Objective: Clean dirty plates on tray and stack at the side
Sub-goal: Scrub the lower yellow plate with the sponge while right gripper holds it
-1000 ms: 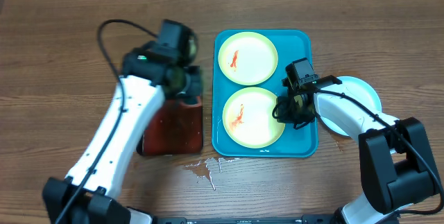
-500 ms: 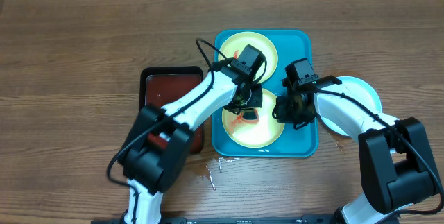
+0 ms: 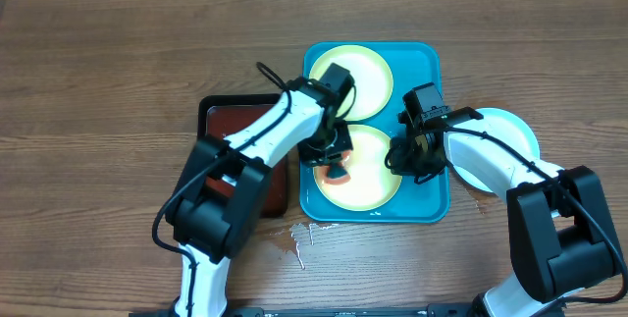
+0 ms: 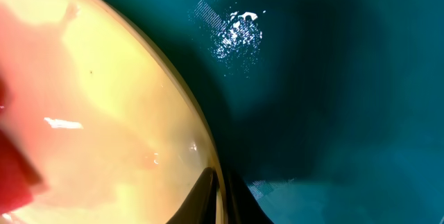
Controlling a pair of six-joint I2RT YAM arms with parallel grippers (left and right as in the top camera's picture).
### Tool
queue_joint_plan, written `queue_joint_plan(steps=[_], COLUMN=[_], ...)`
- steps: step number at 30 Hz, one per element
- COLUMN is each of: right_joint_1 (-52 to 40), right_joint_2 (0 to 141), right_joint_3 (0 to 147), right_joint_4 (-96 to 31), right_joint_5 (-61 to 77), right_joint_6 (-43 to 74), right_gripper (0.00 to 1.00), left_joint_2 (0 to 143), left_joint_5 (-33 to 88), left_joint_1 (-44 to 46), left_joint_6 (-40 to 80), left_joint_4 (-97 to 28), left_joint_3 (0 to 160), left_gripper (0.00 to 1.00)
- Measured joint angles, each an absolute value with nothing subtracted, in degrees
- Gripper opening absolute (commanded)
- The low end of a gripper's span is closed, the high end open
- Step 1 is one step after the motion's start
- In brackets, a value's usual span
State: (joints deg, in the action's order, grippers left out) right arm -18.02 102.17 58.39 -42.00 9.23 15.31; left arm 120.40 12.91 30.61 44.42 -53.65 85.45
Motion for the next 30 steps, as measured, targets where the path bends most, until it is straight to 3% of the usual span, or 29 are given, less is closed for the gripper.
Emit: queue_joint_plan(steps=[10,19,24,30], right_joint_1=[-18.00,-18.00,-18.00,-18.00], right_joint_2=[102.17,102.17,102.17,102.17], right_joint_3=[58.39,58.39,58.39,58.39], right_joint_4=[-42.26,-42.48,-42.54,-42.65], right_joint_5=[9.61,9.65,9.63,9.72], right_joint_6=[15.35,15.33,15.35,15.35], right_gripper=[0.06,0.06,0.05,0.05], left_joint_2=[120.49,121.05,121.12,121.12], left_joint_5=[14.33,18.24,19.57,18.65], left_joint_1=[28.23,34.46,36.95,33.69], left_joint_6=[39.38,37.56,37.52,37.52], left_joint_4=[-53.34,-44.73,-48.14,-55.29], left_joint_3=[85.43,85.43,85.43,85.43], left_gripper=[0.04,0.04,0.04,0.04])
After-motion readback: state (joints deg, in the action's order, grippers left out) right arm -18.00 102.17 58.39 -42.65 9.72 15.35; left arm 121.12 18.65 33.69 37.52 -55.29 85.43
